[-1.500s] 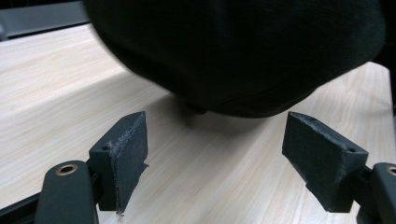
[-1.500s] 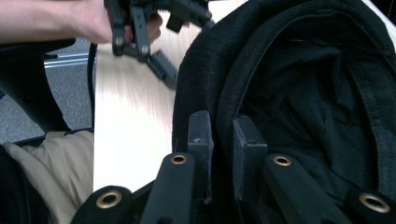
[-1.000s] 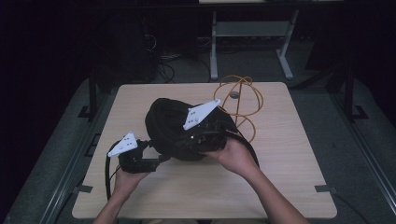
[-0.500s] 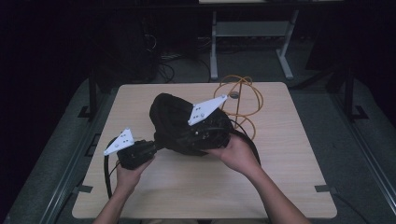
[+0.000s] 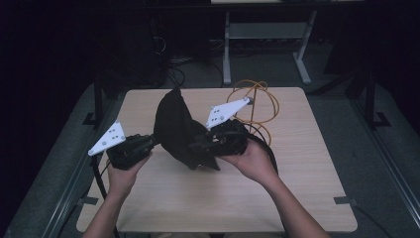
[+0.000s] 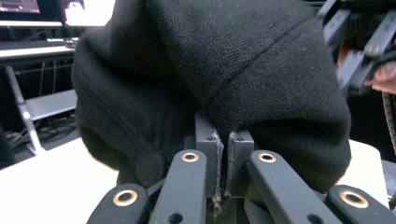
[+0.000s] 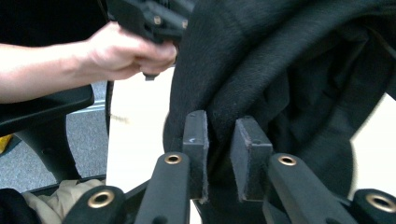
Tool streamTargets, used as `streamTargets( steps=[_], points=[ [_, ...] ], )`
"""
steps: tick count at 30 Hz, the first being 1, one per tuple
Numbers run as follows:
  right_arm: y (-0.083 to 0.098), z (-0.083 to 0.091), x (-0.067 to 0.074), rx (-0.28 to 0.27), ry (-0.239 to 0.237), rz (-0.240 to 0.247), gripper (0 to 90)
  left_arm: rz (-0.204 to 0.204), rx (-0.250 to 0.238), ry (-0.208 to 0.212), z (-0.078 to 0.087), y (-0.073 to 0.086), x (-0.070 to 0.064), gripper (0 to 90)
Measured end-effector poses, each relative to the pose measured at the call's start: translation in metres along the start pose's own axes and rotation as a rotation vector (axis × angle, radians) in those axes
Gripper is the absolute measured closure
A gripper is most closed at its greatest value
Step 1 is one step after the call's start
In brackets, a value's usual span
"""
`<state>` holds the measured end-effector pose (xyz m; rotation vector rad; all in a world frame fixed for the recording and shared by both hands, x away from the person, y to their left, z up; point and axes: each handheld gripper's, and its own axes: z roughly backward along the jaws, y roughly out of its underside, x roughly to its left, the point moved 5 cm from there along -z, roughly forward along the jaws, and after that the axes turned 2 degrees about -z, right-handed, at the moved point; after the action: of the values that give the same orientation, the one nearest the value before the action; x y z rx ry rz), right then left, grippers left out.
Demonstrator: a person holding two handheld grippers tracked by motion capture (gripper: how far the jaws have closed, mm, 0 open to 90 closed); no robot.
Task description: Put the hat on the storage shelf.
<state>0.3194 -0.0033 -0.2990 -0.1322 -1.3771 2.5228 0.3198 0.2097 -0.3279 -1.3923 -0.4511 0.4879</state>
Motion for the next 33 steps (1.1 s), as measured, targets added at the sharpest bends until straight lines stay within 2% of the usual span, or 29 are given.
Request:
streamTargets(
  steps=[3,6,9,11,14,15,20,23,27,28,29,32,33],
  points=[
    [0.001,-0.001,0.001,-0.023,-0.006,0.021,73.0,-0.021,0.003,-0.004,0.003,-0.011,0.0,87.0],
    [0.006,0.001,0.002,-0.041,0.004,0.033,63.0,-0.021,0.009,0.0,0.007,-0.016,0.003,87.0],
    [0.016,0.004,0.0,-0.037,0.004,0.012,55.5,-0.019,0.022,0.001,0.01,-0.016,0.005,87.1],
    [0.023,0.008,-0.003,-0.047,0.015,-0.006,50.3,0.002,0.027,0.016,0.012,-0.013,0.007,87.0],
    [0.03,0.011,-0.006,-0.051,0.013,-0.026,47.1,0.008,0.035,0.023,0.012,-0.011,0.008,87.0],
    [0.039,0.016,-0.009,-0.053,0.024,-0.038,44.9,0.01,0.042,0.025,0.011,-0.01,0.009,87.0],
    [0.059,0.028,-0.017,-0.041,0.071,-0.056,39.4,0.029,0.042,0.028,0.008,-0.01,0.012,87.0],
    [0.068,0.034,-0.02,-0.042,0.082,-0.08,38.1,0.036,0.043,0.029,0.008,-0.01,0.014,87.0],
    [0.091,0.048,-0.025,-0.047,0.129,-0.115,36.1,0.063,0.065,0.021,0.007,-0.011,0.019,87.0],
    [0.091,0.048,-0.025,-0.047,0.129,-0.115,36.1,0.063,0.065,0.021,0.007,-0.011,0.019,87.0],
    [0.101,0.054,-0.026,-0.042,0.147,-0.124,35.9,0.067,0.075,0.022,0.006,-0.012,0.021,87.0],
    [0.111,0.059,-0.028,-0.036,0.168,-0.131,35.2,0.06,0.085,0.022,0.006,-0.014,0.022,87.0],
    [0.123,0.065,-0.03,-0.033,0.19,-0.143,34.8,0.055,0.097,0.023,0.004,-0.017,0.023,87.0]
  ],
)
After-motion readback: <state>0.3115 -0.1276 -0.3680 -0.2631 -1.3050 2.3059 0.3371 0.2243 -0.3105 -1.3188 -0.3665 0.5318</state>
